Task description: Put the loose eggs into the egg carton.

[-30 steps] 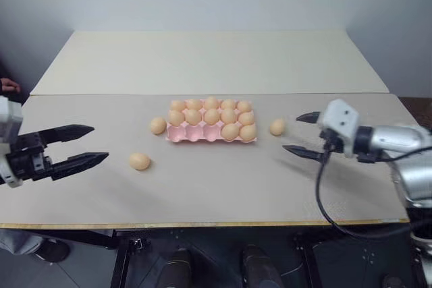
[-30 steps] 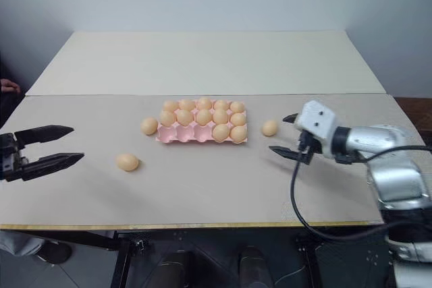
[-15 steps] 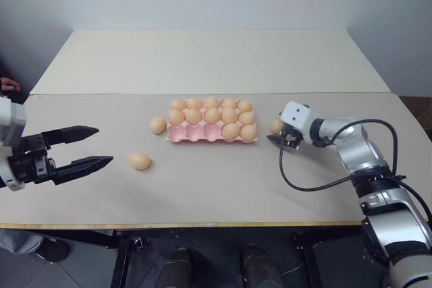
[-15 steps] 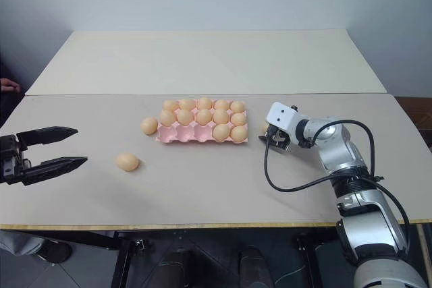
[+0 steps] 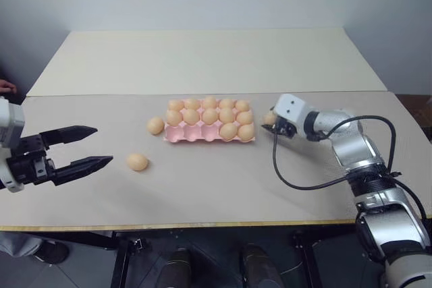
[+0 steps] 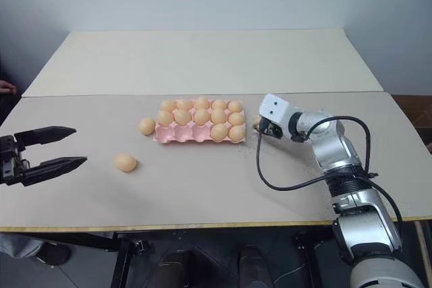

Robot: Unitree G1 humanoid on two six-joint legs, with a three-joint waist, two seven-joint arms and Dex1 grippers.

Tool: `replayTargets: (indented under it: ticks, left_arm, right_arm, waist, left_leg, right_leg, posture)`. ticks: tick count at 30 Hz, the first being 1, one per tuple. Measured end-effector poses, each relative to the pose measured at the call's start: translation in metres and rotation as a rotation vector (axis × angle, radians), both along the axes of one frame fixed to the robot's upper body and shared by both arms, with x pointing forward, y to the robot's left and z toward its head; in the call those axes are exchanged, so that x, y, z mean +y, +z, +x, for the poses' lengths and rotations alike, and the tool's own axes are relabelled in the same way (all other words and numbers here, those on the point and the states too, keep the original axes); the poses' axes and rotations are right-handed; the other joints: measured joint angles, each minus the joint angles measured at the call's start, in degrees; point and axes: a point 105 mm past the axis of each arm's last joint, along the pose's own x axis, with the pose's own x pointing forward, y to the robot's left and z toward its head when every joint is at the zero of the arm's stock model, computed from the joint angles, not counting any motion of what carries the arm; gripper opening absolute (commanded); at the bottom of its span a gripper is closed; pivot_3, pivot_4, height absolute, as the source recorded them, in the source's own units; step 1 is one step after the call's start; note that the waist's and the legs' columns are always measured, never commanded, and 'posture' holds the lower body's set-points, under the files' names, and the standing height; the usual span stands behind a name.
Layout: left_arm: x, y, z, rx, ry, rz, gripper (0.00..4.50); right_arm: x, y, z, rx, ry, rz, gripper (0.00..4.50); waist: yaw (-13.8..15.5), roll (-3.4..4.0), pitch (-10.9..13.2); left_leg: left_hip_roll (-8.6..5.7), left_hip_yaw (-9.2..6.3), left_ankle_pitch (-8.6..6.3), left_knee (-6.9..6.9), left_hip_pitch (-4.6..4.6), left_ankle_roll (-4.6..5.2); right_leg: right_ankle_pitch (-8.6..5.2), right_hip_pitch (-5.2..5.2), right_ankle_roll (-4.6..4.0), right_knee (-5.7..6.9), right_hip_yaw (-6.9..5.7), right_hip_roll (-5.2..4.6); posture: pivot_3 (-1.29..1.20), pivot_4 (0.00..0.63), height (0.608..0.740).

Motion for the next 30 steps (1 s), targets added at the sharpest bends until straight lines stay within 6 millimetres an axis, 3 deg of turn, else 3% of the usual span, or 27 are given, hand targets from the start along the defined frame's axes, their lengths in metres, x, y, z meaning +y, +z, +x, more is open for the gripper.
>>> replayTargets:
  ticks: [5,10,13,19,25,30]
  left_arm:
    - [-0.003,0.001,0.0,-0.009,-0.003,0.001,4.5]
    - [-0.003,0.002,0.0,-0.012,-0.005,-0.003,4.5]
    - [-0.003,0.001,0.0,-0.009,-0.004,-0.003,4.5]
    - [-0.002,-0.001,-0.001,-0.001,0.0,-0.003,4.5]
    - [-0.001,0.001,-0.002,-0.008,0.001,-0.002,4.5]
    - [-0.001,0.001,-0.001,-0.009,0.001,-0.001,4.5]
  right_arm:
    - [0.067,0.024,-0.019,-0.037,0.179,0.081,2.56]
    - [0.111,0.007,-0.031,0.008,0.276,0.077,2.56]
    - [0.12,-0.001,-0.032,0.041,0.279,0.08,2.56]
    - [0.129,-0.017,-0.026,0.066,0.231,0.058,4.43]
    - [0.124,-0.01,-0.026,0.038,0.218,0.064,4.48]
    - [0.097,0.029,-0.033,0.003,0.206,0.163,4.48]
  waist:
    - [-0.32,0.0,0.0]
    - [-0.28,-0.01,-0.01]
    - [-0.22,-0.02,-0.01]
    - [-0.33,-0.02,-0.01]
    - [-0.32,-0.01,-0.01]
    - [-0.11,-0.01,-0.01]
  left_leg:
    - [0.06,0.0,0.0,0.0,0.01,0.0]
    - [0.05,0.0,0.0,0.0,0.01,-0.01]
    - [0.05,0.0,0.0,0.0,0.01,-0.01]
    - [0.06,0.0,0.0,0.0,0.03,-0.01]
    - [0.06,0.0,0.0,-0.01,0.03,-0.01]
    - [0.06,0.0,-0.01,0.0,0.0,-0.01]
  right_leg:
    - [0.0,-0.01,-0.01,0.01,0.02,0.05]
    - [0.01,-0.05,-0.02,0.02,0.03,0.05]
    - [0.01,-0.05,-0.02,0.02,0.03,0.05]
    - [0.01,-0.09,-0.02,0.07,0.07,0.08]
    - [0.01,-0.1,-0.02,0.06,0.08,0.08]
    - [0.01,-0.09,-0.02,0.03,0.08,0.07]
  posture:
    - [0.0,0.15,0.74]
    - [0.0,0.15,0.74]
    - [0.0,0.15,0.74]
    - [0.0,0.15,0.74]
    - [0.0,0.15,0.74]
    - [0.0,0.15,0.74]
